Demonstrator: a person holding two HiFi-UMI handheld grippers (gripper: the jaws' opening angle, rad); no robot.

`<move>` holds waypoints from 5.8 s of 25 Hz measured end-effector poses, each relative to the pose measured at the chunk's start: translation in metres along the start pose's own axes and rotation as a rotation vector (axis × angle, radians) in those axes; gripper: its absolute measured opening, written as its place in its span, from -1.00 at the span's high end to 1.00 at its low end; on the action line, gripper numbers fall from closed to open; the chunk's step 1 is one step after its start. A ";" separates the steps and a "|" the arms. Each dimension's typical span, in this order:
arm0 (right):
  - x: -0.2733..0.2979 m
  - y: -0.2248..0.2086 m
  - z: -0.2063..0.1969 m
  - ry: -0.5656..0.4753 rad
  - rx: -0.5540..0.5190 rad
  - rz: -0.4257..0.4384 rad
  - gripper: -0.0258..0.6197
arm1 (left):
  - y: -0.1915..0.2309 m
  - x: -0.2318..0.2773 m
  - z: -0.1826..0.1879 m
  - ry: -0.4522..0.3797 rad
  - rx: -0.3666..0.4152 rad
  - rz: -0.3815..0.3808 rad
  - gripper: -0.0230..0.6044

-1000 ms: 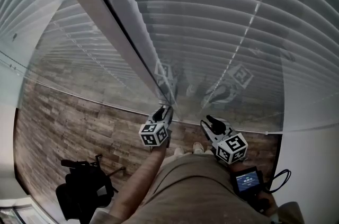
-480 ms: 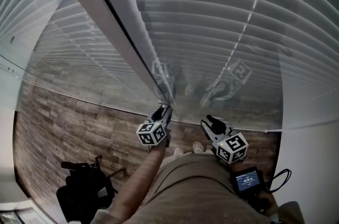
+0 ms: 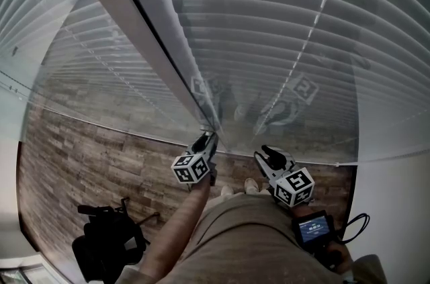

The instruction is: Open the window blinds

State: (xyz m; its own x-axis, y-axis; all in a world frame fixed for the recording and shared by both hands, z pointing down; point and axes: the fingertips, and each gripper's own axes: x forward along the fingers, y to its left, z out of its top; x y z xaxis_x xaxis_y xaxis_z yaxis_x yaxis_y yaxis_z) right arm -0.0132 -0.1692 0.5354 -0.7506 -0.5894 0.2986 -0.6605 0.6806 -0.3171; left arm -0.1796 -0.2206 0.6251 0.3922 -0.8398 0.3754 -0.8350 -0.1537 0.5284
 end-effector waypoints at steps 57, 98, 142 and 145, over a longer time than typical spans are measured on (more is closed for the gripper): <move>-0.003 -0.006 0.000 -0.001 0.008 0.015 0.54 | 0.001 -0.002 0.004 -0.053 -0.481 -0.172 0.49; 0.003 -0.011 -0.011 -0.005 0.048 0.004 0.55 | 0.009 -0.003 0.001 0.066 0.298 0.163 0.44; 0.001 -0.007 0.007 -0.002 0.047 0.021 0.55 | 0.005 -0.007 0.016 0.050 -0.033 0.043 0.48; 0.001 -0.007 0.007 -0.004 0.046 0.023 0.55 | 0.005 -0.007 0.016 0.050 -0.068 0.030 0.48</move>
State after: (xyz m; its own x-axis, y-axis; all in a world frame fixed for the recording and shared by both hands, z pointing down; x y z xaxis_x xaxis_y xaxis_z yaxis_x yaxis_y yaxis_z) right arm -0.0093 -0.1775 0.5317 -0.7654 -0.5758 0.2874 -0.6433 0.6731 -0.3649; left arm -0.1927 -0.2236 0.6134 0.3881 -0.8159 0.4286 -0.8192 -0.0923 0.5660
